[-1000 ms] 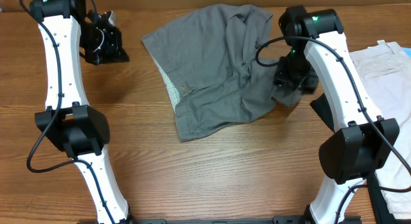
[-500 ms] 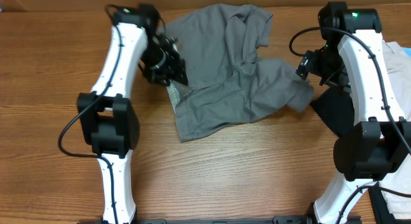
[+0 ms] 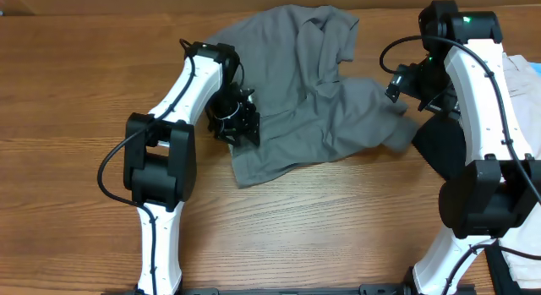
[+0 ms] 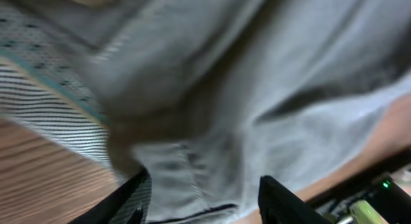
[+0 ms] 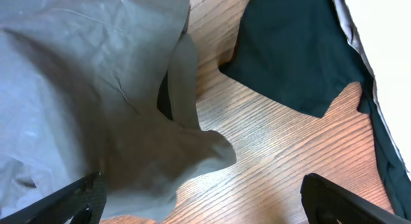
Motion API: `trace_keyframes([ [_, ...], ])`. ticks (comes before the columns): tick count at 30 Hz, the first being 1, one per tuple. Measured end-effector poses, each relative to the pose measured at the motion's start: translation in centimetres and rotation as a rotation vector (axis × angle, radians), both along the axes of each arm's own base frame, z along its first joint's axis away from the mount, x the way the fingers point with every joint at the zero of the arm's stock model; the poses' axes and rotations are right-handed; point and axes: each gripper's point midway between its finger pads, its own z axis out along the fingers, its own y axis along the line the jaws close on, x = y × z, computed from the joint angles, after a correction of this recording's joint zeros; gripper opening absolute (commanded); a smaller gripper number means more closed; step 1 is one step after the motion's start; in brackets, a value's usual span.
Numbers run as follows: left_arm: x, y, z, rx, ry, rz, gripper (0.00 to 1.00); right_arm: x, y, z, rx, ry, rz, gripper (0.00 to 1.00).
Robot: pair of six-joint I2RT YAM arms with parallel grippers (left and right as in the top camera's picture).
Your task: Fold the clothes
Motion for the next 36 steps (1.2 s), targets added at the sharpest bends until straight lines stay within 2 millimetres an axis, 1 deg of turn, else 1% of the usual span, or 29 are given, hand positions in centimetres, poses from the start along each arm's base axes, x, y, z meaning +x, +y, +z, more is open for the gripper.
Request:
trace_keyframes([
  [1, 0.1, 0.3, 0.0, 0.010, 0.001, 0.009, 0.49, 0.1, 0.0, 0.0, 0.000, -0.004, 0.000, 1.00],
  [3, 0.1, 1.0, 0.2, 0.028, 0.009, 0.023, 0.49, 0.3, 0.0, 0.0, 0.000, -0.013, 0.000, 1.00],
  [4, 0.1, 1.4, 0.5, 0.036, 0.018, 0.030, 0.50, 0.4, 0.0, 0.0, 0.000, -0.016, 0.000, 1.00],
  [6, -0.1, 2.3, 1.3, 0.052, 0.036, 0.044, 0.56, 0.5, 0.0, 0.0, 0.000, -0.020, 0.000, 1.00],
  [7, -0.2, 2.5, 1.5, 0.055, 0.039, 0.048, 0.57, 0.5, 0.0, 0.0, 0.000, -0.020, 0.000, 1.00],
  [10, -1.6, 3.6, 3.6, 0.083, 0.079, 0.059, 0.59, 0.5, 0.0, 0.0, 0.000, -0.022, 0.000, 1.00],
  [13, -2.3, 3.6, 5.2, 0.087, 0.077, 0.051, 0.64, 0.8, 0.0, 0.0, 0.000, -0.033, 0.000, 1.00],
  [15, -2.4, 3.2, 5.5, 0.086, 0.063, 0.037, 0.65, 0.9, 0.0, 0.0, 0.000, -0.037, 0.000, 1.00],
  [17, -2.4, 2.7, 5.1, 0.084, 0.052, 0.023, 0.65, 0.9, 0.0, 0.0, 0.000, -0.039, 0.000, 1.00],
  [21, -3.7, 2.0, 2.8, 0.087, 0.080, -0.002, 0.66, 0.9, 0.0, 0.0, 0.000, -0.038, 0.000, 1.00],
  [25, -5.0, 2.0, 0.9, 0.094, 0.117, -0.009, 0.66, 0.9, 0.0, 0.0, 0.000, -0.038, 0.000, 1.00],
  [30, -5.6, 1.7, -1.3, 0.068, 0.119, 0.003, 0.63, 1.0, 0.0, 0.0, 0.000, -0.042, 0.001, 1.00],
  [32, -5.7, 1.4, -1.7, 0.047, 0.121, 0.009, 0.60, 1.1, 0.0, 0.0, 0.000, -0.043, 0.000, 1.00],
  [33, -5.7, 1.2, -1.8, 0.034, 0.117, 0.013, 0.57, 1.1, 0.0, 0.0, 0.000, -0.043, 0.000, 1.00],
  [34, -5.6, 1.0, -1.9, 0.028, 0.111, 0.010, 0.50, 1.1, 0.0, 0.0, 0.000, -0.043, 0.000, 1.00],
  [35, -5.4, 0.8, -1.9, 0.020, 0.105, 0.009, 0.40, 1.1, 0.0, 0.0, 0.000, -0.045, 0.000, 1.00],
  [36, -5.4, 0.6, -1.9, 0.014, 0.103, 0.008, 0.22, 1.1, 0.0, 0.0, 0.000, -0.045, 0.000, 1.00],
])
